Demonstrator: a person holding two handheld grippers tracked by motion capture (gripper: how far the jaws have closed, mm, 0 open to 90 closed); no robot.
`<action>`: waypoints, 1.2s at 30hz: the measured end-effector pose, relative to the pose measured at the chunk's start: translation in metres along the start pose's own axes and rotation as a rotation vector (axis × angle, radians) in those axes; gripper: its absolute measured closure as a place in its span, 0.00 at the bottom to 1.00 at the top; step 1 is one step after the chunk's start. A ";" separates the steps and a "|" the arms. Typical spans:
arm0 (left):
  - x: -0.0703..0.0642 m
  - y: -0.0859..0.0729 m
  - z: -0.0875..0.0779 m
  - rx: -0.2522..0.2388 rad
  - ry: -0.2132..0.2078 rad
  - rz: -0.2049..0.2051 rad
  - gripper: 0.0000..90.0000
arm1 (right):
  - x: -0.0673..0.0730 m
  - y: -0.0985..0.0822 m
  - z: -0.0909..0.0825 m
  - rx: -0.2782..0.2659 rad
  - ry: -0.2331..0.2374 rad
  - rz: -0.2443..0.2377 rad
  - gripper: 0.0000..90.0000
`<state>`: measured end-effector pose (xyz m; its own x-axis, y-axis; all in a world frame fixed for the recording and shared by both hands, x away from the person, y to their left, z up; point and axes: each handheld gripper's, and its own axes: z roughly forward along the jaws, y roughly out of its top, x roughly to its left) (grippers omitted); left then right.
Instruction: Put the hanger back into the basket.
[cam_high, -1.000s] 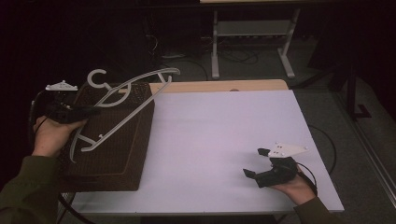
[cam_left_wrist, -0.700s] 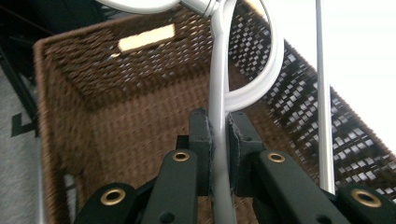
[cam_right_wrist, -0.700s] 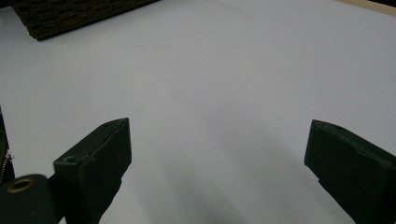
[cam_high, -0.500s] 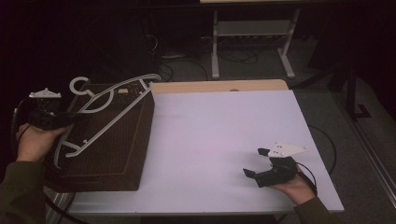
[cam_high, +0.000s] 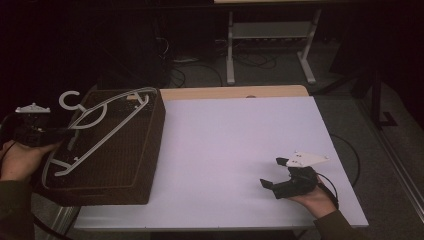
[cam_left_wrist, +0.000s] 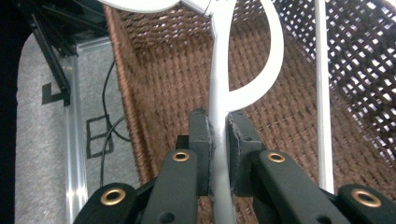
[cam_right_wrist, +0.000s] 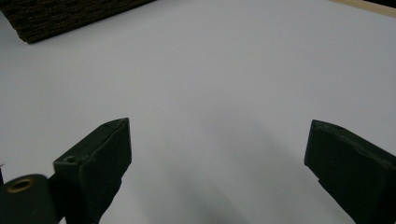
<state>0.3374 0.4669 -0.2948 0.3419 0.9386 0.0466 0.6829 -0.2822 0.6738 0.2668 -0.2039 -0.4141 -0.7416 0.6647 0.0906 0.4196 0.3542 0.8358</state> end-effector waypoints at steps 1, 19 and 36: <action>0.001 -0.001 0.001 0.005 0.002 -0.001 0.91 | 0.000 0.000 0.000 0.000 0.001 -0.001 0.07; 0.004 -0.006 0.015 0.015 -0.024 -0.024 0.78 | -0.001 0.000 -0.002 -0.005 -0.002 0.002 0.07; -0.019 0.009 0.004 -0.122 -0.113 -0.055 0.38 | -0.003 0.002 -0.005 -0.020 -0.002 0.000 0.07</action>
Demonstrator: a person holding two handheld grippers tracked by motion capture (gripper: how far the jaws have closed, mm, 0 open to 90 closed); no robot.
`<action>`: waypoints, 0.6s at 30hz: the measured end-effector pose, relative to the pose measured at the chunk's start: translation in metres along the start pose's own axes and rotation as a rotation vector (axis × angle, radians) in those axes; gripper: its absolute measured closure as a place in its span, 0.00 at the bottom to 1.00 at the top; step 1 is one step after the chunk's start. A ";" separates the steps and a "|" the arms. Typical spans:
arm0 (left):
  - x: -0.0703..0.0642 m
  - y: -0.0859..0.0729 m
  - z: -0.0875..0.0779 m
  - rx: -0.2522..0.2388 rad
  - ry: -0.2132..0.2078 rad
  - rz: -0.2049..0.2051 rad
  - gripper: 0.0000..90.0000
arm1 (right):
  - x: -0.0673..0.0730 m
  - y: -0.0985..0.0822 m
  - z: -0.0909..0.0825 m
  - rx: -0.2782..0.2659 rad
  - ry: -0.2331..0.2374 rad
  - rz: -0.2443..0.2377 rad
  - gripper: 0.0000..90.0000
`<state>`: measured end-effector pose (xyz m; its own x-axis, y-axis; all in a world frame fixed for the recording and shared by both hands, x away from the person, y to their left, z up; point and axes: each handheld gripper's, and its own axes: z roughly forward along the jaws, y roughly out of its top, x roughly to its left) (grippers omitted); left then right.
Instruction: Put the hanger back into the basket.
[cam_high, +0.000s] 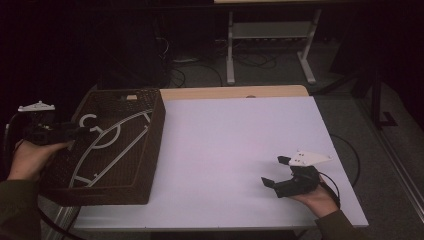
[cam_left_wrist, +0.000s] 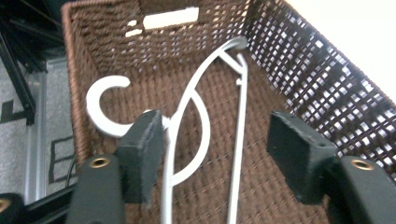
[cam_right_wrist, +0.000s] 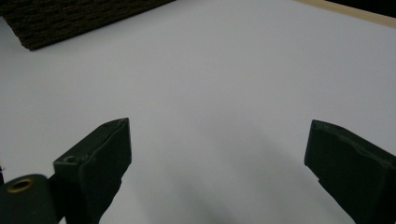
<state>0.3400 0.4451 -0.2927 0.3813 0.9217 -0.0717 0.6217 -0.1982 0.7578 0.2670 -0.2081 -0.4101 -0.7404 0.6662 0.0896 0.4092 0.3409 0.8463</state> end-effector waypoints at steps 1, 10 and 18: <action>-0.003 0.001 0.000 -0.012 -0.009 -0.006 0.37 | 0.000 0.001 0.000 -0.006 -0.002 0.001 0.07; -0.029 0.005 -0.004 -0.092 -0.076 -0.015 0.26 | -0.001 0.004 -0.001 -0.009 0.008 0.011 0.07; -0.061 0.007 -0.001 -0.149 -0.130 0.006 0.22 | -0.002 0.011 -0.004 -0.028 0.017 0.007 0.08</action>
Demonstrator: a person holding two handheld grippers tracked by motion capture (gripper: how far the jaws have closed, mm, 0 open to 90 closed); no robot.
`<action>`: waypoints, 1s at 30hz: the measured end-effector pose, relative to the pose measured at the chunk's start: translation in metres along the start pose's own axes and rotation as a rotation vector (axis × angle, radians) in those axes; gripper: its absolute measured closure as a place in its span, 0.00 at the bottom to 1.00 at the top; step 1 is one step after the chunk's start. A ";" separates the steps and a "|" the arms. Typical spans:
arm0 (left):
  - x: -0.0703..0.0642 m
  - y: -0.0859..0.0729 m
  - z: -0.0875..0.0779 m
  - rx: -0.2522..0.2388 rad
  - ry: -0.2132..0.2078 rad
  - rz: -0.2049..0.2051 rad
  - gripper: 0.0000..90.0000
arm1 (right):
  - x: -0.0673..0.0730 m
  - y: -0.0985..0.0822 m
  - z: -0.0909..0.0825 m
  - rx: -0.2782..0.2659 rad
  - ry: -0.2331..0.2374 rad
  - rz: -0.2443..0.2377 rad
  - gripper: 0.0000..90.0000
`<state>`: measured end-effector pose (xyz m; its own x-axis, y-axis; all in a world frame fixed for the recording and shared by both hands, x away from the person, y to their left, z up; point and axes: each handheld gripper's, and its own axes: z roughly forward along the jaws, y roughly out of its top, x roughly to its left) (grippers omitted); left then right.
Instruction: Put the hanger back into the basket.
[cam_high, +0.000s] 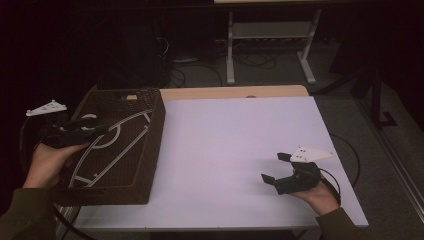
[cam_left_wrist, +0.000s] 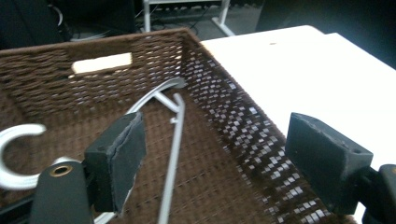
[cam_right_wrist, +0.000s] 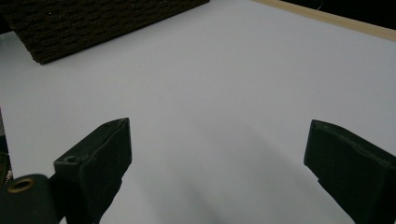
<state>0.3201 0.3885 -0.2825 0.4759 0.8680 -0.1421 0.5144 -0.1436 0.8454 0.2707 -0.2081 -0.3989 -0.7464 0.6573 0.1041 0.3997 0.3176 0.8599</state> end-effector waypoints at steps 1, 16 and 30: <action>-0.004 0.000 0.001 -0.008 -0.009 0.003 0.22 | 0.000 0.001 0.000 0.000 -0.001 -0.002 0.08; -0.075 -0.007 0.036 -0.061 -0.160 0.087 0.15 | -0.003 0.017 -0.008 -0.065 -0.002 0.005 0.08; -0.118 -0.018 0.065 -0.161 -0.283 0.156 0.07 | -0.007 0.046 -0.017 -0.200 -0.010 0.029 0.01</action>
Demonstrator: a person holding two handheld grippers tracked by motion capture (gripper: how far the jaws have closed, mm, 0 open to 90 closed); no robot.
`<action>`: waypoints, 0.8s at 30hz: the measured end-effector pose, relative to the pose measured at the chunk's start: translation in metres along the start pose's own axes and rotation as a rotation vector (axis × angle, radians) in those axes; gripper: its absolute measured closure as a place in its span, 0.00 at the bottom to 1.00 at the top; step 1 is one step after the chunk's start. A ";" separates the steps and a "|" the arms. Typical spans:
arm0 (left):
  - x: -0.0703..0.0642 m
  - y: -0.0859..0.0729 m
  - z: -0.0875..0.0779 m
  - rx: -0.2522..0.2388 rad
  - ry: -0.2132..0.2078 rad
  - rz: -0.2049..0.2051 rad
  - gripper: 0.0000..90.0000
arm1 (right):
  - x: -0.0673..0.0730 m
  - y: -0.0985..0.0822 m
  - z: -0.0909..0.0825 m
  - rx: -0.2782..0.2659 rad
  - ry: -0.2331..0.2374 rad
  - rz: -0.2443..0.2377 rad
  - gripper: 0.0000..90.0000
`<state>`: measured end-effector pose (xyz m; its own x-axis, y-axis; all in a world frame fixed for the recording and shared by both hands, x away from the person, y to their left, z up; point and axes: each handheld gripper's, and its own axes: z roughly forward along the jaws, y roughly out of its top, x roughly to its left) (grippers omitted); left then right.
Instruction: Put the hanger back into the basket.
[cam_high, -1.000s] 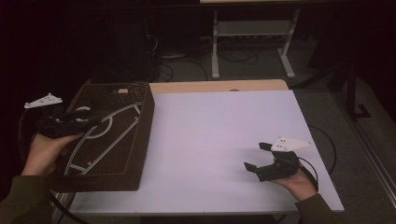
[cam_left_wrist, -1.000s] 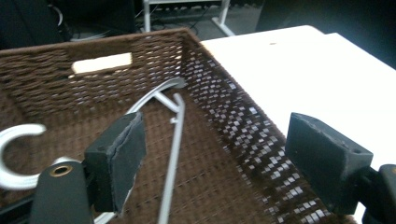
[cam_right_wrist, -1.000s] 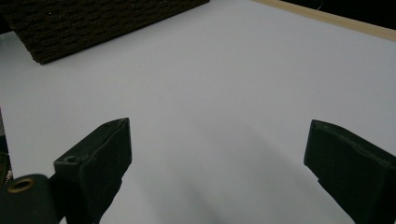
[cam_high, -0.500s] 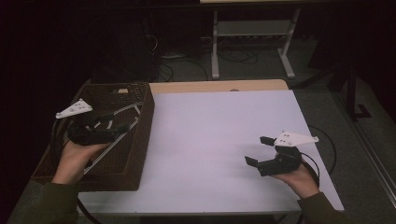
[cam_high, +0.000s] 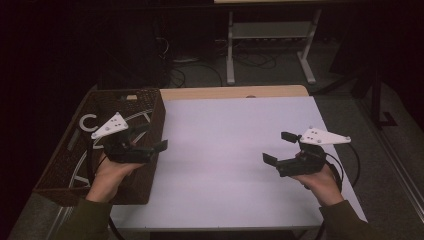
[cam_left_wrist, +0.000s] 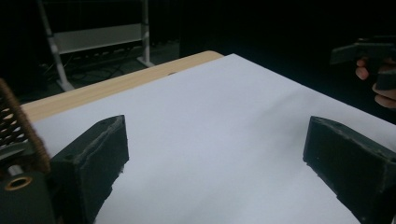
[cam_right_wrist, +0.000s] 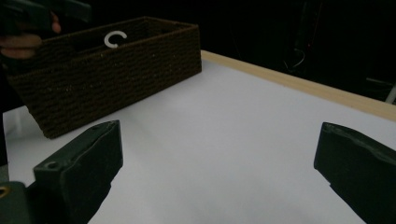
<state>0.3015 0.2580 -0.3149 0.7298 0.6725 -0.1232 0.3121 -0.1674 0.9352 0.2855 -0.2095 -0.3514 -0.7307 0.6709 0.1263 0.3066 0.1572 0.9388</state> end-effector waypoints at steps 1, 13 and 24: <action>-0.001 -0.001 0.001 -0.008 -0.004 0.002 0.07 | 0.000 0.002 0.000 -0.007 0.002 0.003 0.01; -0.004 -0.012 0.004 -0.105 -0.039 -0.005 0.03 | 0.003 0.019 0.001 -0.083 0.012 0.007 0.00; -0.007 -0.014 0.002 -0.120 -0.047 -0.010 0.02 | 0.000 0.018 -0.004 -0.113 0.003 0.012 0.00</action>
<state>0.2936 0.2541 -0.3280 0.7556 0.6386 -0.1457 0.2466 -0.0712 0.9665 0.2886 -0.2090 -0.3328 -0.7295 0.6699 0.1383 0.2445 0.0666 0.9674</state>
